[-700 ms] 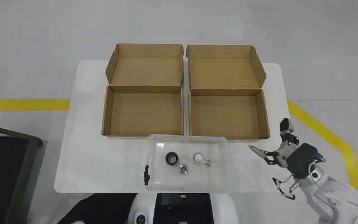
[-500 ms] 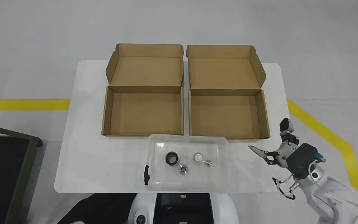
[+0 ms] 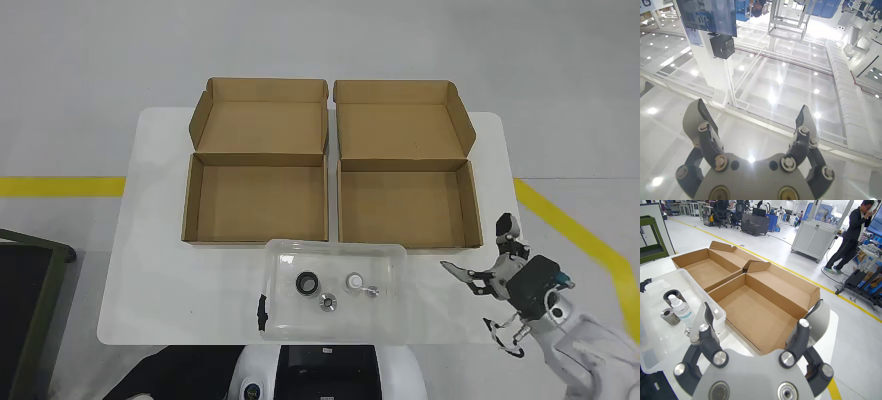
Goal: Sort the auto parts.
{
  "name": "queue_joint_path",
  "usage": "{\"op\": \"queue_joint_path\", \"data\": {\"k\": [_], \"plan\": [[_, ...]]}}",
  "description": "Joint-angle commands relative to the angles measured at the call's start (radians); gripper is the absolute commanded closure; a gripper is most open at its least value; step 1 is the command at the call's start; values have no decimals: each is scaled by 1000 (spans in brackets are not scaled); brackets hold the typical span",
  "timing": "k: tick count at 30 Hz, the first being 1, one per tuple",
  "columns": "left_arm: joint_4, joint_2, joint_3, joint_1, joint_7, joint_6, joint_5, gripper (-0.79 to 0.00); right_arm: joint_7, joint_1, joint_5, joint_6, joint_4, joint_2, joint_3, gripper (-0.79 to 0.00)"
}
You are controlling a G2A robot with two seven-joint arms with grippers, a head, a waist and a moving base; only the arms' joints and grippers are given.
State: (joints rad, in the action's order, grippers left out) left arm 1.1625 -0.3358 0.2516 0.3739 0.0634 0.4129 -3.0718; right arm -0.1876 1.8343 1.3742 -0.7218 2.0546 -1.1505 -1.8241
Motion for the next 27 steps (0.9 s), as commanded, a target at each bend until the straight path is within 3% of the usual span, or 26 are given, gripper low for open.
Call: {"op": "queue_joint_path", "data": {"k": [1,10,17,27], "plan": [[0,0,0,0,0,0,0,-785,40,-10,38,-21,13,4,7,-785],[0,0,0,0,0,0,0,-785,166,-57,78,-124,58,16,102,-785],[0,0,0,0,0,0,0,-785,243,-118,25,-219,60,21,217,-785],[0,0,0,0,0,0,0,-785,320,-187,88,-234,62,25,376,-785]]}}
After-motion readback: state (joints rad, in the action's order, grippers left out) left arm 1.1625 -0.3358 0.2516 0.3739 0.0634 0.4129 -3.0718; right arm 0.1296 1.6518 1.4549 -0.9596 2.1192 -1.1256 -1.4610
